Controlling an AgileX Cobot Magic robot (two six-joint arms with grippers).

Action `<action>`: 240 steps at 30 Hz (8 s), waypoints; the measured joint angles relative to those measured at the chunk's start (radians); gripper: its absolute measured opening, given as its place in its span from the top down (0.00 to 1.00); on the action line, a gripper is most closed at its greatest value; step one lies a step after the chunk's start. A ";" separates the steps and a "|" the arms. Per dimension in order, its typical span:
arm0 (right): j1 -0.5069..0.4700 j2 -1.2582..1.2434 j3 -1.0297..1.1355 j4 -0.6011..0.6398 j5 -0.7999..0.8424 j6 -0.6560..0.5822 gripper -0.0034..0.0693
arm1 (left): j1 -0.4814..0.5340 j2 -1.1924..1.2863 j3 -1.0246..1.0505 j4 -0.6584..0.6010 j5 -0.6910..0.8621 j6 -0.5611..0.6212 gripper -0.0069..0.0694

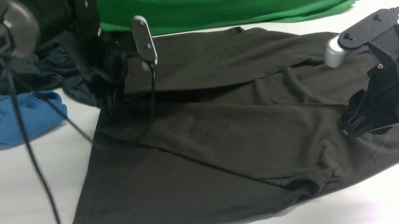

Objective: Fold a long-sleeved shirt on a white desktop.
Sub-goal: 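Fold the left side of the dark shirt inward over its body with the left gripper, then grasp the near edge of the shirt at its hem and shoulder corners, then fold the black garment in half by bringing its near edge over to the far edge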

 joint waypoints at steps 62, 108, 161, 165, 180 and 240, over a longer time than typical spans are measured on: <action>-0.012 -0.057 -0.021 -0.066 0.092 0.074 0.43 | -0.111 -0.431 0.949 0.144 -0.497 -0.128 0.80; -0.394 0.279 0.231 0.130 -0.318 0.181 0.87 | -0.185 -0.800 0.939 -0.217 -0.140 -0.332 0.87; -0.489 0.761 -0.654 0.164 0.049 0.106 0.88 | 0.122 -0.009 0.169 -0.050 -0.430 -0.284 0.87; -0.489 0.761 -0.658 0.164 0.063 0.109 0.88 | 0.123 -0.019 0.164 -0.050 -0.427 -0.320 0.87; -0.489 0.755 -0.671 0.164 -0.021 0.141 0.86 | 0.123 -0.048 0.148 -0.046 -0.514 -0.347 0.87; -0.113 0.844 -0.795 0.282 -0.071 -0.323 0.85 | 0.005 -0.084 0.112 -0.405 -0.220 -0.464 0.89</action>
